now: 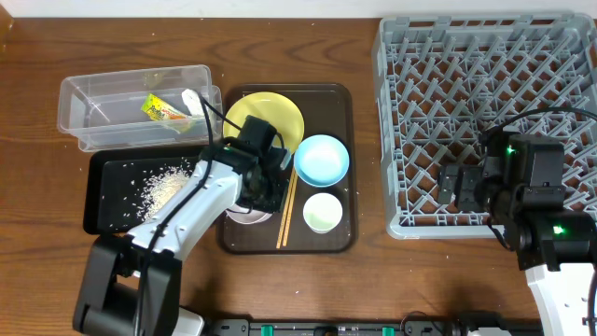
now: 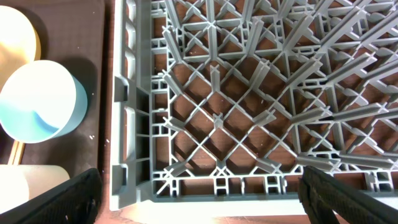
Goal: Sort waste into correct bins and load items into the dishwasher rack
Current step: 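Set the empty pink bowl back on the brown tray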
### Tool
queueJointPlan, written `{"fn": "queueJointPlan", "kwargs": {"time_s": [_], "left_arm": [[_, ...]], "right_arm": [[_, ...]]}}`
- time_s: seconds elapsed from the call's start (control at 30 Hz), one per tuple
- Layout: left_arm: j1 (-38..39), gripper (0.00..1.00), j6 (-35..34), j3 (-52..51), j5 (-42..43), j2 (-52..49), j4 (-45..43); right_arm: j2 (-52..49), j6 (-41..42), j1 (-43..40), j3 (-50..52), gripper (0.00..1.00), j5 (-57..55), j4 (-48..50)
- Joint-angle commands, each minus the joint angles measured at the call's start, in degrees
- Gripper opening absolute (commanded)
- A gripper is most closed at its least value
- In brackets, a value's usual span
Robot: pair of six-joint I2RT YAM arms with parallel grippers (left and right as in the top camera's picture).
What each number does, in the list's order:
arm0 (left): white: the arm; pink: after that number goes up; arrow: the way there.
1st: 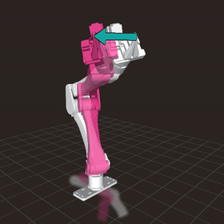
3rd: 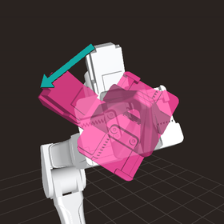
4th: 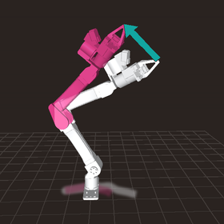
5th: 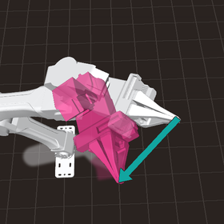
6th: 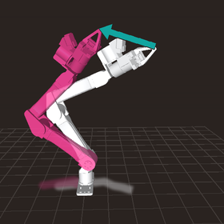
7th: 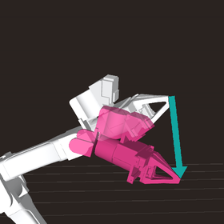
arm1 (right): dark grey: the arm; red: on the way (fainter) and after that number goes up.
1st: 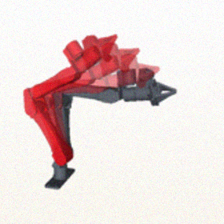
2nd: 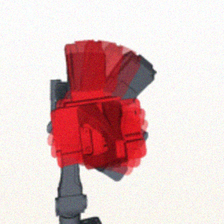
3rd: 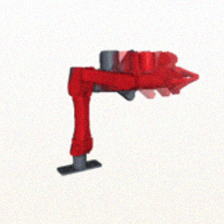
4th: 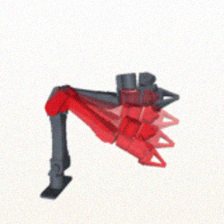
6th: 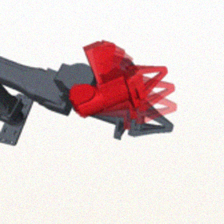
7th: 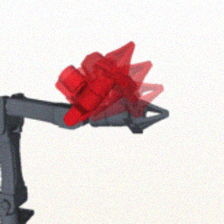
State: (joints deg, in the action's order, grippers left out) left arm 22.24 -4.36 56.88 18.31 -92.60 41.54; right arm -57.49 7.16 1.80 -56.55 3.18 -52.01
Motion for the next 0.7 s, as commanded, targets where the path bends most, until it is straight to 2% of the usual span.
{"fn": "queueJointPlan", "kwargs": {"time_s": [0.0, 0.07, 0.2, 0.43, 0.53, 0.67], "left_arm": [[0.02, 0.22, -0.90, -0.09, -1.46, -0.83, 0.07], [0.02, 0.33, -0.90, -0.07, -1.46, -0.83, 0.07], [0.02, 0.40, -0.87, 1.09, -1.46, -0.37, 1.29], [0.09, 0.41, -0.90, 7.63, 0.17, 5.42, 5.70], [0.22, 0.49, -0.92, 7.96, 2.86, 8.39, 4.50], [1.40, 0.52, -0.90, 7.78, 2.89, 9.20, 4.24]], "right_arm": [[0.15, -0.55, 0.81, -0.59, 0.99, 0.26, -0.07], [0.15, -0.55, 0.81, -0.59, 0.99, 0.26, -0.07], [0.15, -0.55, 0.81, -0.59, 0.99, 0.24, -0.07], [0.15, -0.55, 0.81, -0.59, 0.99, 0.24, -0.07], [0.15, -0.55, 0.81, -0.59, 0.99, 0.24, -0.04], [0.15, -0.55, 0.79, -0.59, 0.99, 0.26, -0.07]]}}
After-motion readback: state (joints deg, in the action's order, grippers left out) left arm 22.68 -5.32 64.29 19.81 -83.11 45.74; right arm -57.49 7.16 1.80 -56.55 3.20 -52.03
